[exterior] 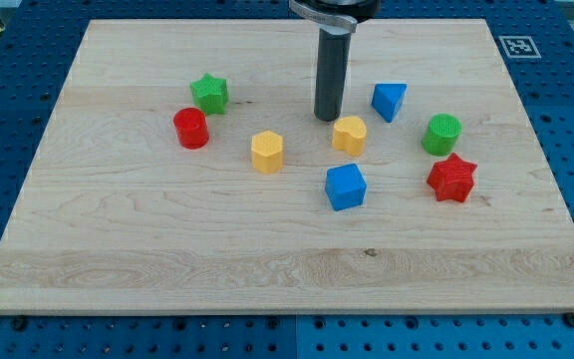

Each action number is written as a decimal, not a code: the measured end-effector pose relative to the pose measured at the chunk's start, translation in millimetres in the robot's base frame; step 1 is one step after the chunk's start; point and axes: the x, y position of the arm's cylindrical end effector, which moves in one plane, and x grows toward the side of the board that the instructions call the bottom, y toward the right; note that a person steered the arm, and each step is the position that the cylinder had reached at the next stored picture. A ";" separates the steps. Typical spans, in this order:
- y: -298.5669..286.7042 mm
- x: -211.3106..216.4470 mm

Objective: Slide the blue triangle upwards of the board

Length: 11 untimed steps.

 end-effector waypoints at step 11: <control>85.3 -14.9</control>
